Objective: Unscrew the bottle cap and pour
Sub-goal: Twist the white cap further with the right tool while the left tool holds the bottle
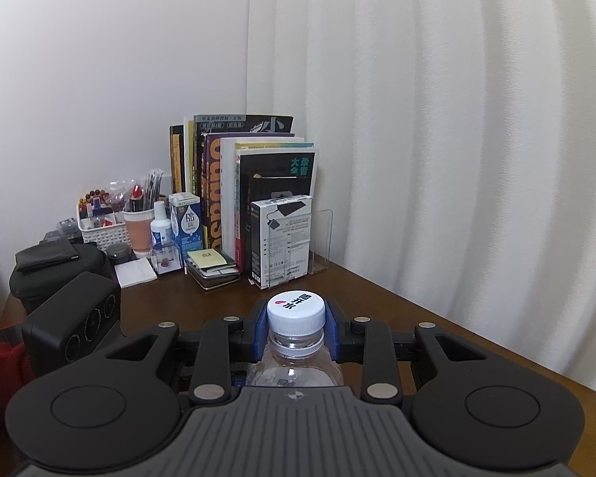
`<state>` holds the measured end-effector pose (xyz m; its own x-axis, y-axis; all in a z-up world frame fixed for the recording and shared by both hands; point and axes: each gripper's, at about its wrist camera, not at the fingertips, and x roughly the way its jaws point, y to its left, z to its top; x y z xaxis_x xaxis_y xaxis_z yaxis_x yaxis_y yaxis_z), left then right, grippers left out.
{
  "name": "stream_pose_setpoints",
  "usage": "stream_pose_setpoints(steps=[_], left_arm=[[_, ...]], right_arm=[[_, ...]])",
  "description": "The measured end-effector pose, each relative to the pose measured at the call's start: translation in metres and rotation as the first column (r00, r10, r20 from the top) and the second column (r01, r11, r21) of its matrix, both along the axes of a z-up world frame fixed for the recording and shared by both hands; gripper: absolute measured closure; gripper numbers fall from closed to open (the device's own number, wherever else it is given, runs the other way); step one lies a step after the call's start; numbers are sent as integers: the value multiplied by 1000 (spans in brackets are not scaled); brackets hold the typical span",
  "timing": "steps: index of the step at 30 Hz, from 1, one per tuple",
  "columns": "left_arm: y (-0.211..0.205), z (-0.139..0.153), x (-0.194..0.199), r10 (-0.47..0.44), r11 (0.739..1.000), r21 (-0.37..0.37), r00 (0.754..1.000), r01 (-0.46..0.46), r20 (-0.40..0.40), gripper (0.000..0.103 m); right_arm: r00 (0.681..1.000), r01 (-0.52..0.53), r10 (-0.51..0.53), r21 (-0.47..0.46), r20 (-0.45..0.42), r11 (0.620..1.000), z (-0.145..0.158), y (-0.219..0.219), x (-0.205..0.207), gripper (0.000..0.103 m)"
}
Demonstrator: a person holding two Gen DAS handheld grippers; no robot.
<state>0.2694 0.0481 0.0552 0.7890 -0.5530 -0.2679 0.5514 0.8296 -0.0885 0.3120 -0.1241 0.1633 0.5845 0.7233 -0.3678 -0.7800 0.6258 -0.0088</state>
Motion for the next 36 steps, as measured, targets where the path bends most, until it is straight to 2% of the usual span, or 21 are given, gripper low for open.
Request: stream_pose_setpoints(steps=[20,23,27,29,36], left_arm=[[0,0,2,2,1000,-5,1000,-2,-7,43],[0,0,3,1,1000,-6,1000,-1,-8,43],[0,-1,4,1,1000,-5,1000,-1,-8,43],[1,-2,5,2,1000,-6,1000,-2,-9,43],[1,-2,7,2,1000,-5,1000,-2,-10,43]], right_arm=[[997,32,-31,-16,71,999,-3,6,-10,70],[995,49,-47,-22,91,999,-4,7,-13,63],[992,62,-60,-18,115,998,-4,10,-18,61],[988,76,-73,-21,134,997,-4,12,-22,57],[972,176,-175,13,157,984,-6,20,-36,57]])
